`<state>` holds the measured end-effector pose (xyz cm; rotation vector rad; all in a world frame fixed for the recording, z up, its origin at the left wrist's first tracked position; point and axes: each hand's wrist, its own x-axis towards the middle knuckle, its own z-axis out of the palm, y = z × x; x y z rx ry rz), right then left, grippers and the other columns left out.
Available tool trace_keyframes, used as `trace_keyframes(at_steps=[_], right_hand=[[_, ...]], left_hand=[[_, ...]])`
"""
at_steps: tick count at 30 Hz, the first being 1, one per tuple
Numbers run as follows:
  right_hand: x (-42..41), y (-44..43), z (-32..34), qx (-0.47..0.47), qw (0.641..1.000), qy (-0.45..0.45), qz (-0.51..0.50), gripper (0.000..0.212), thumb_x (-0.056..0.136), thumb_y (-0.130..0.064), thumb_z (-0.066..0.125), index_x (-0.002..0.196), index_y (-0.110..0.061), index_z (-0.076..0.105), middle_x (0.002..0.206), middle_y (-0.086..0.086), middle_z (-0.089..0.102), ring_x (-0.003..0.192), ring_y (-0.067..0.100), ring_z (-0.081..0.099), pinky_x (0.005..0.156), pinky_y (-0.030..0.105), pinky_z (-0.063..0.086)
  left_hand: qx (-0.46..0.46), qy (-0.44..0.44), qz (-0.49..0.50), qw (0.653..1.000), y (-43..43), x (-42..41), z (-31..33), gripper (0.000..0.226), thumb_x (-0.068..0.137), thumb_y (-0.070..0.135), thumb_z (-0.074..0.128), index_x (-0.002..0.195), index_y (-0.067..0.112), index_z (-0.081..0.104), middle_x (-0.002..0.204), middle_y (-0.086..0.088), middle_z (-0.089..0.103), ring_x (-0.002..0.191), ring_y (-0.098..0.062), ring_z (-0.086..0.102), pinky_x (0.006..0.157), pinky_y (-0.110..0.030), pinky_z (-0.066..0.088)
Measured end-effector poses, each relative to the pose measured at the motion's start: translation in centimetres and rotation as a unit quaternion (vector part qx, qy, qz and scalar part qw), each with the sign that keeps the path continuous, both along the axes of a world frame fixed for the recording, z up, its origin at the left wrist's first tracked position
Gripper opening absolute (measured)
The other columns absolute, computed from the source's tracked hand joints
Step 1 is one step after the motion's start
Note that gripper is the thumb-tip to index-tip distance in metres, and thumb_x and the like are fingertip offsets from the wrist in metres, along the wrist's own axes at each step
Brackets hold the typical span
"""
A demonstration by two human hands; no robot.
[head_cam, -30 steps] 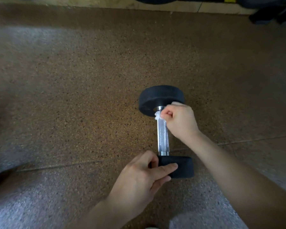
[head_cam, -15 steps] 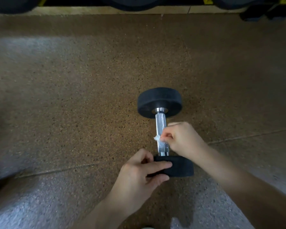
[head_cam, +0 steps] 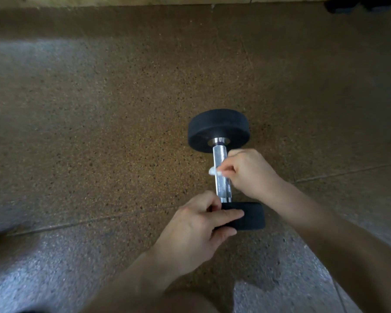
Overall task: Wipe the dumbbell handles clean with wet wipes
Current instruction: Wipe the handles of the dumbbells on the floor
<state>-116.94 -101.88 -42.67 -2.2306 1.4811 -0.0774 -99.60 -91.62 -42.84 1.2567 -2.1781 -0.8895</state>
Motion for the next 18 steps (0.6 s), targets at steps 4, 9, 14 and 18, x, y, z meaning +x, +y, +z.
trace_keyframes(at_steps=[4, 9, 14, 18], right_hand=[[-1.0, 0.9, 0.9, 0.074, 0.997, -0.012, 0.01, 0.007, 0.081, -0.015, 0.074, 0.084, -0.021, 0.077, 0.072, -0.022, 0.053, 0.071, -0.003, 0.053, 0.072, 0.021, 0.046], [-1.0, -1.5, 0.6, 0.027, 0.989, -0.059, -0.129, 0.01, 0.08, -0.012, 0.075, 0.08, -0.022, 0.075, 0.071, -0.017, 0.061, 0.067, -0.002, 0.059, 0.066, 0.017, 0.047], [-1.9, 1.9, 1.2, 0.182, 0.975, -0.046, -0.122, 0.019, 0.077, -0.01, 0.077, 0.071, -0.027, 0.073, 0.068, -0.013, 0.069, 0.065, -0.004, 0.065, 0.067, 0.015, 0.05], [-1.8, 1.9, 1.0, 0.145, 0.977, -0.045, -0.152, 0.028, 0.077, -0.001, 0.072, 0.067, -0.027, 0.069, 0.064, -0.012, 0.067, 0.063, -0.004, 0.064, 0.067, 0.018, 0.053]], left_hand=[[0.005, 0.016, 0.013, 1.0, -0.1, 0.3, 0.0, 0.038, 0.085, 0.051, 0.056, 0.117, 0.036, 0.067, 0.091, 0.015, 0.048, 0.077, 0.004, 0.045, 0.068, -0.01, 0.04], [0.0, 0.027, -0.009, 1.0, -0.4, 0.4, -0.4, 0.037, 0.087, 0.05, 0.057, 0.12, 0.037, 0.066, 0.09, 0.015, 0.047, 0.073, -0.002, 0.051, 0.063, -0.016, 0.044], [-0.01, 0.035, -0.008, 0.999, -0.4, -0.1, -0.7, 0.037, 0.086, 0.048, 0.058, 0.119, 0.034, 0.067, 0.089, 0.012, 0.048, 0.073, -0.001, 0.049, 0.062, -0.016, 0.046], [-0.034, 0.037, -0.017, 0.999, -0.7, -0.8, -0.5, 0.037, 0.086, 0.047, 0.058, 0.117, 0.03, 0.07, 0.086, 0.008, 0.05, 0.074, -0.004, 0.049, 0.061, -0.022, 0.048]])
